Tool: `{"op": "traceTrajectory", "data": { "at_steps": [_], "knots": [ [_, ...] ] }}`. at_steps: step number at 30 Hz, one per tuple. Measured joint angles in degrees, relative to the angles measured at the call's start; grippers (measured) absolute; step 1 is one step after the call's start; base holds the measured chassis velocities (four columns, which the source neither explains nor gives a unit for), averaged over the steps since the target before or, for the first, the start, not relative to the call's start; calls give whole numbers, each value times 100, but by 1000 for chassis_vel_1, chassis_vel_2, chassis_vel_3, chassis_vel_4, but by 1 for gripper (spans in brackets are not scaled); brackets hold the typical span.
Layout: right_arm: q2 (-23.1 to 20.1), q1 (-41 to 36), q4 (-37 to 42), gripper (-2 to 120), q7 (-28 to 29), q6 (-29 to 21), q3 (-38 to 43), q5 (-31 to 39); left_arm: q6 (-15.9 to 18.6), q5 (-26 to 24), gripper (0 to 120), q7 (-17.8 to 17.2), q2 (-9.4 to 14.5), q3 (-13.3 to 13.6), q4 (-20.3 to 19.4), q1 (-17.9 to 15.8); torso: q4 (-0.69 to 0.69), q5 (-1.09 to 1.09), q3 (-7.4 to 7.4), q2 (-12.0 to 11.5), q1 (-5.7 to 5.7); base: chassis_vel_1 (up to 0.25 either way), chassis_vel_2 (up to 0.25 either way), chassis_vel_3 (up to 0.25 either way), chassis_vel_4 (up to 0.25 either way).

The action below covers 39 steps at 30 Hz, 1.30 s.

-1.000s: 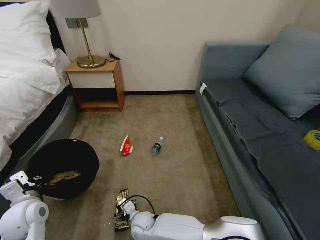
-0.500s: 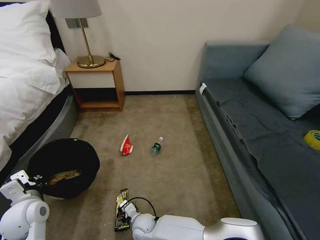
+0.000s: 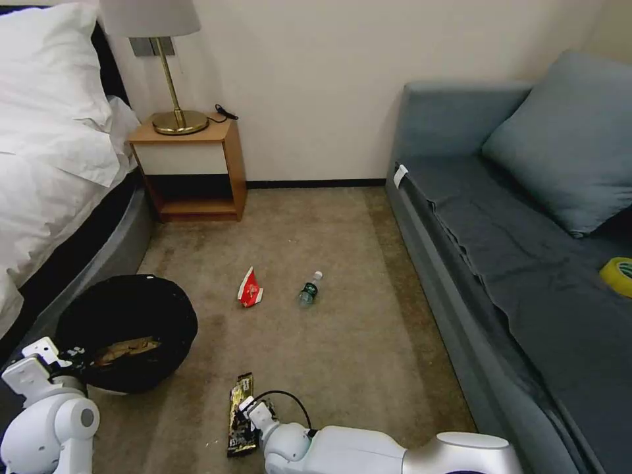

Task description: Pick up the trash bin, then pick up the garbage on the floor and place it into the trash bin.

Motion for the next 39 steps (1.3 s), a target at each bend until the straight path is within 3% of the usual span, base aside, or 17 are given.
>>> {"op": "traceTrajectory", "data": {
  "at_steps": [10, 13, 22, 39],
  "knots": [
    [-75, -4, 51, 39, -32, 41, -29, -38, -15, 25, 2, 6, -3, 21, 12, -32, 0, 1, 0, 1, 0, 0, 0, 0, 0],
    [-98, 3, 75, 36, -32, 53, -34, -42, -23, 36, 2, 6, -5, 25, 19, -35, 0, 0, 0, 0, 0, 0, 0, 0, 0],
    [-204, 40, 186, 0, -34, 121, -63, -65, -29, 57, 2, 9, -21, 57, 29, -55, -2, -2, 1, -3, 0, 0, 0, 0, 0],
    [-274, 370, 449, 0, -34, 190, 28, 35, -36, 80, 2, 12, -35, 72, 15, -45, -1, -2, 2, -4, 0, 0, 0, 0, 0]
  ]
}}
